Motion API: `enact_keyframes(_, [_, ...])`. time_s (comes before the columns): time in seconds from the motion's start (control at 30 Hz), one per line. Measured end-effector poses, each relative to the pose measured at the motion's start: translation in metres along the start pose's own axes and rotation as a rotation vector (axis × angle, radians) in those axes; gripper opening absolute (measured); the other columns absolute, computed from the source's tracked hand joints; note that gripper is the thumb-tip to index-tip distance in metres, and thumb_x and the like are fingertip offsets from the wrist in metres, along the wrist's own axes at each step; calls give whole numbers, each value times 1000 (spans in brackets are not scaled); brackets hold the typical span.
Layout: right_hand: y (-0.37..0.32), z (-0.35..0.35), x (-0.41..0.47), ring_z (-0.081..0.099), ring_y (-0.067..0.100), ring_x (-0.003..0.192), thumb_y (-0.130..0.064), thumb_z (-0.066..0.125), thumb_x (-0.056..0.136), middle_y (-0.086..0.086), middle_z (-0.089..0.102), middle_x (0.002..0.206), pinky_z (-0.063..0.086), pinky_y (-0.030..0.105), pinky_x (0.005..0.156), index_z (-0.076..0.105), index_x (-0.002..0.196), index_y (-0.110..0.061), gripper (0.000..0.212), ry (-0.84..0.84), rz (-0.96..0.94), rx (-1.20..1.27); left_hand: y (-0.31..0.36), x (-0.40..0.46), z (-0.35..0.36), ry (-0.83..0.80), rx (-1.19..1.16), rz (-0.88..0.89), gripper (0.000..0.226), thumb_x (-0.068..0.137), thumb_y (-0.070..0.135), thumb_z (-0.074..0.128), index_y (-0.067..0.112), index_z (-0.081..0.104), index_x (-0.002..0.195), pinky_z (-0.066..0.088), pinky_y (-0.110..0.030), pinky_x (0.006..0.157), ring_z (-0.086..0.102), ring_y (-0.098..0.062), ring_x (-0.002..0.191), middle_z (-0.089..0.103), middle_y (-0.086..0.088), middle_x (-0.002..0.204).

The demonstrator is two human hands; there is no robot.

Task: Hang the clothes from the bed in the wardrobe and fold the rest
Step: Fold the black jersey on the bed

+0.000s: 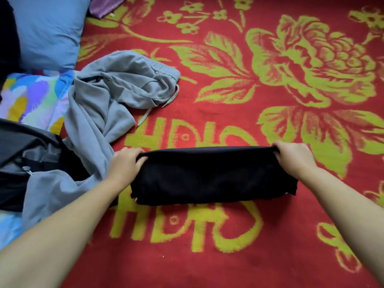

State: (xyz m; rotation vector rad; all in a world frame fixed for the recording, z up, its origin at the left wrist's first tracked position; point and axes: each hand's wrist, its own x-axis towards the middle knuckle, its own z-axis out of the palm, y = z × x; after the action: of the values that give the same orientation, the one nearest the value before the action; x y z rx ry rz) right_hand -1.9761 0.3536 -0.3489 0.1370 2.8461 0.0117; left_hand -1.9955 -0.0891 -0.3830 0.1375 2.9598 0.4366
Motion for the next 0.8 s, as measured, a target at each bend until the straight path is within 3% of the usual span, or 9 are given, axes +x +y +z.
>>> enact_keyframes(0.07, [-12,12,24,58,29,104,-9,41,91,9,68,104,25,51,109,57,108,-15,23,-14,68,-126,6,22,17,53,110,-8,21,85,23,67,8,68,99,42,-49,89,60,-37,93,67,-14,94])
enact_keyframes(0.13, [-28,27,31,34,28,135,-16,40,95,11,48,139,1,64,111,43,134,-19,40,-56,130,-216,21,29,35,102,200,-22,39,87,31,63,12,60,120,22,-57,108,53,-34,114,60,-12,116])
enact_keyframes(0.2, [-48,50,22,3,26,147,-33,32,100,6,16,159,-9,68,106,20,151,-23,53,-39,23,-209,42,19,56,137,247,51,54,91,43,50,18,46,139,5,-62,109,38,-31,134,46,-10,142])
enact_keyframes(0.27, [-66,73,-1,5,26,147,-46,26,97,5,20,158,-11,67,105,29,149,-25,56,-43,-157,-154,62,-9,82,66,269,150,61,91,51,34,23,37,145,2,-65,108,24,-27,142,33,-6,153])
enact_keyframes(0.37, [-63,102,-27,15,28,145,-54,18,91,4,28,156,-10,66,104,36,146,-28,64,-157,-75,-92,65,-41,113,-21,289,125,64,90,56,26,26,37,145,5,-67,106,18,-25,143,29,-3,155])
enact_keyframes(0.5, [-40,123,-33,-10,22,147,-59,-7,84,-7,-13,157,-9,69,104,-8,146,-37,65,-196,36,-73,40,-43,133,-76,351,142,66,94,60,12,26,31,147,3,-64,106,18,-28,143,25,-4,156])
enact_keyframes(0.57, [-41,119,-31,-17,20,146,-59,-3,90,-10,-21,155,-6,69,106,-14,146,-38,60,-212,19,-53,39,-39,136,-87,352,134,67,93,61,10,27,24,149,-1,-63,107,14,-28,144,21,-4,157])
enact_keyframes(0.67, [-42,99,-32,-9,15,148,-48,22,101,-7,-5,161,-4,64,110,4,152,-33,56,-246,25,77,50,-43,134,-38,338,119,66,90,54,29,21,29,147,4,-64,105,15,-28,143,24,-9,156])
enact_keyframes(0.8, [-6,62,-21,21,18,144,-30,47,98,2,29,154,12,53,116,36,145,-19,50,64,167,385,110,-56,118,86,133,391,50,83,31,53,12,52,130,39,-52,100,42,-22,126,51,-11,134])
